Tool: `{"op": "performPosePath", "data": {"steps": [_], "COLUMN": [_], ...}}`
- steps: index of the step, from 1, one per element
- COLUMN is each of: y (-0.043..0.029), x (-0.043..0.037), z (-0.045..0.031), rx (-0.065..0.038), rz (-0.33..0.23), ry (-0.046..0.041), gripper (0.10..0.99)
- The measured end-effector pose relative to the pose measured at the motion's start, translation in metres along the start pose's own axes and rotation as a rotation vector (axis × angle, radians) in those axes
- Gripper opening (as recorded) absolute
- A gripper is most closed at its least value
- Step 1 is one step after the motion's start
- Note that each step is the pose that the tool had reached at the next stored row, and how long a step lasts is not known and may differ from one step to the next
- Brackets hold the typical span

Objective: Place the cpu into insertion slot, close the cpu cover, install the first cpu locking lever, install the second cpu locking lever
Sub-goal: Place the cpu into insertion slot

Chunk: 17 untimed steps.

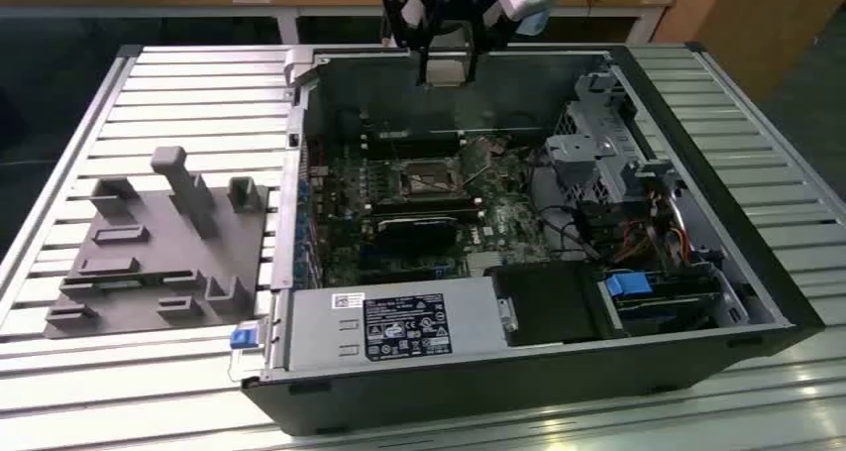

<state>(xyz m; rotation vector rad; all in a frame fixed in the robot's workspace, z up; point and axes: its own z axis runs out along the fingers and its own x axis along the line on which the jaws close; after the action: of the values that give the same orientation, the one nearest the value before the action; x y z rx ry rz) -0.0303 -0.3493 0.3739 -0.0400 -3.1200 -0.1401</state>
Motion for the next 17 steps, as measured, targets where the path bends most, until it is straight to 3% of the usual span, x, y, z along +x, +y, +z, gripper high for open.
{"op": "performPosePath", "data": {"steps": [13, 17], "y": [0.0000, -0.0004], "x": [0.0000, -0.0001], "z": [0.0002, 0.0043], "rx": [0.000, 0.001], "rz": [0.000, 0.000], "ry": [0.0000, -0.0001], "gripper": [0.537, 0.537]}}
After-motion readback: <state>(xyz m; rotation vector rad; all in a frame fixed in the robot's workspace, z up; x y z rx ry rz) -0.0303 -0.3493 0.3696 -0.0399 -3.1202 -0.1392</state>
